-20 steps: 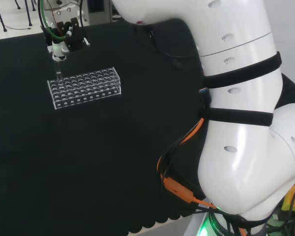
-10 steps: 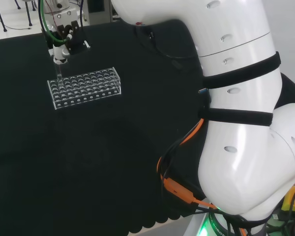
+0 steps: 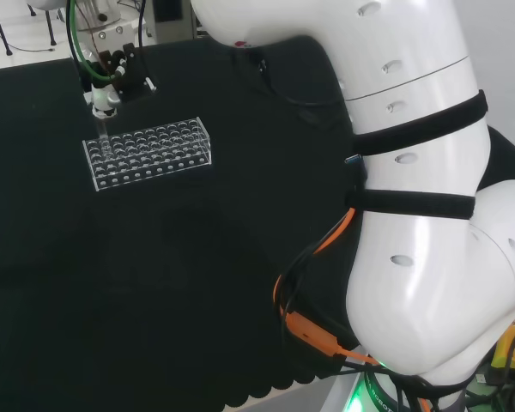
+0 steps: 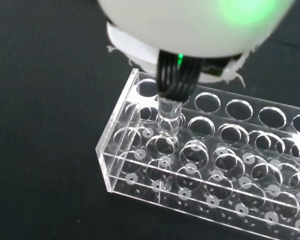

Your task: Put the test tube back in the rack.

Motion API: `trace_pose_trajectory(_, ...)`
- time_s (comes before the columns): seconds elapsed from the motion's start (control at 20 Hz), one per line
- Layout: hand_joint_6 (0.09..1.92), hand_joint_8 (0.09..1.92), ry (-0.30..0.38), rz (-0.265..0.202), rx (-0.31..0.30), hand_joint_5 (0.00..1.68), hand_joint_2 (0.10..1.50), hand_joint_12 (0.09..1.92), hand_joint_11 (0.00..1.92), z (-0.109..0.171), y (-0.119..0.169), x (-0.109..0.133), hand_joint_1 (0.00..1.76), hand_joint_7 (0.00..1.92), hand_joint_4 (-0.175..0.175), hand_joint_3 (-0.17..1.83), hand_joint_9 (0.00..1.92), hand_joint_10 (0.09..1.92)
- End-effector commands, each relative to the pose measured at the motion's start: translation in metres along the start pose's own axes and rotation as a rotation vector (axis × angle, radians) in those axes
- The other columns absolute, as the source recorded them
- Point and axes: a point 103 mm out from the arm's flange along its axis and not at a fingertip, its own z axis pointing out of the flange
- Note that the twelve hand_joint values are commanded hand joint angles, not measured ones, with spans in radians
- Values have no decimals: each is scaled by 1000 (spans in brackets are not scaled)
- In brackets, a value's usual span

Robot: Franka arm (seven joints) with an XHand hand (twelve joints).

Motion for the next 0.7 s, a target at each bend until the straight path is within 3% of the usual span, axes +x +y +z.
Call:
trace_pose_trajectory(0.05,391,354,-5,0,1,1475,424,1189,1198,8,8,5,1348,1545,-175,934,1568,834)
trace_pose_trajectory(0.7,390,354,-15,15,8,1475,424,1190,1198,24,23,0,1348,1545,-175,933,1567,835)
